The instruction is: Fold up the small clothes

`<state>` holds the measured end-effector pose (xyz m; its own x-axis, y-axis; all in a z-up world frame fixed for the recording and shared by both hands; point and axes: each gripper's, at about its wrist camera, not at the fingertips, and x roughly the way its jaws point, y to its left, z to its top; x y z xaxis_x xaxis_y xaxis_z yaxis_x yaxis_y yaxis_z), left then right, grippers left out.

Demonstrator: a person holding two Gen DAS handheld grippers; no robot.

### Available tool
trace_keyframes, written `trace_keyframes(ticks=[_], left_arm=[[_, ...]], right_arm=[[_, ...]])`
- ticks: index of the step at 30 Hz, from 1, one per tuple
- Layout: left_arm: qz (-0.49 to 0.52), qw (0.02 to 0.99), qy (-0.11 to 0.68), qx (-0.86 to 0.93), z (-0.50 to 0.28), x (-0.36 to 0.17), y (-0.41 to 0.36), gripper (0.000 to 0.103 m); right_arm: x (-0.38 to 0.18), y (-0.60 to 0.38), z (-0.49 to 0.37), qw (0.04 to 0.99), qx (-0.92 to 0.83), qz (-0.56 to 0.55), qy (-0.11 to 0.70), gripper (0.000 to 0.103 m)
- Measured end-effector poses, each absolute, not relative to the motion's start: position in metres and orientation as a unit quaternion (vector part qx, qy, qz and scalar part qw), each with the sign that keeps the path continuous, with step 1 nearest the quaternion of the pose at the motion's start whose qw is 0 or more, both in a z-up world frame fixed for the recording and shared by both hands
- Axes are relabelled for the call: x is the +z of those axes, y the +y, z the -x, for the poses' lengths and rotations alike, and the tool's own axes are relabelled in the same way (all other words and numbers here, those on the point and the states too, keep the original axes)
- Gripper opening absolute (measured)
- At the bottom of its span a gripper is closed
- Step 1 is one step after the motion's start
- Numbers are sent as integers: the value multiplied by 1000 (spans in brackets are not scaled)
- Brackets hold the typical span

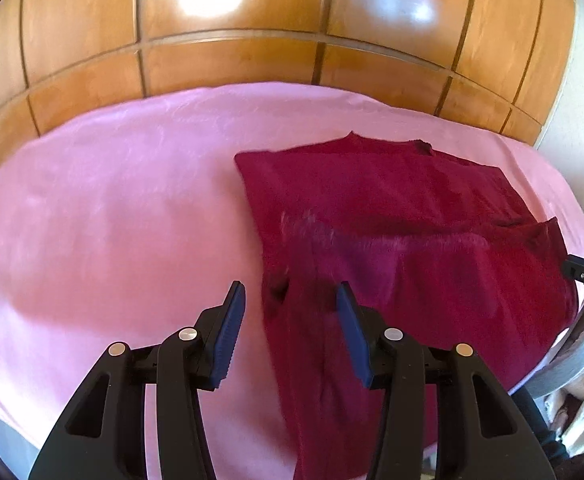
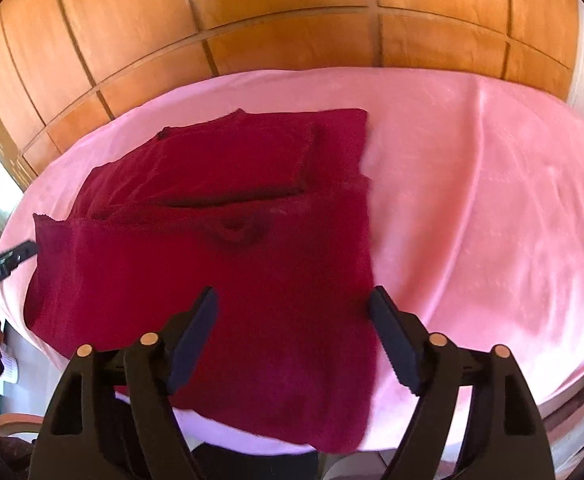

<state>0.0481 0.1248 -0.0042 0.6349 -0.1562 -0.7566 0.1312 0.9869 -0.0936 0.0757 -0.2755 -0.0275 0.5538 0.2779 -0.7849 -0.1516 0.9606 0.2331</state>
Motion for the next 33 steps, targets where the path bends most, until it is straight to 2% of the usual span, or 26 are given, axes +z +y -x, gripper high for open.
trace_keyframes(ticks=[1, 6, 25, 30, 33], left_arm=[[15, 905, 417, -82, -48, -3, 125, 54], [13, 905, 415, -92, -57, -4, 119, 54], [0, 908, 409, -89, -71, -10, 114, 54], [33, 904, 415, -99, -77, -12, 120, 54], [44, 903, 412, -112, -76, -9, 119, 44]], right_arm=[[-29, -272, -75, 879, 123, -63, 457, 85], [-43, -269, -77, 876, 119, -45, 465, 90], [-54, -285, -78, 876, 94, -64, 469, 94], [-42, -300, -82, 888, 81, -78, 447, 91], [-36, -304, -86, 893, 80, -75, 437, 81]])
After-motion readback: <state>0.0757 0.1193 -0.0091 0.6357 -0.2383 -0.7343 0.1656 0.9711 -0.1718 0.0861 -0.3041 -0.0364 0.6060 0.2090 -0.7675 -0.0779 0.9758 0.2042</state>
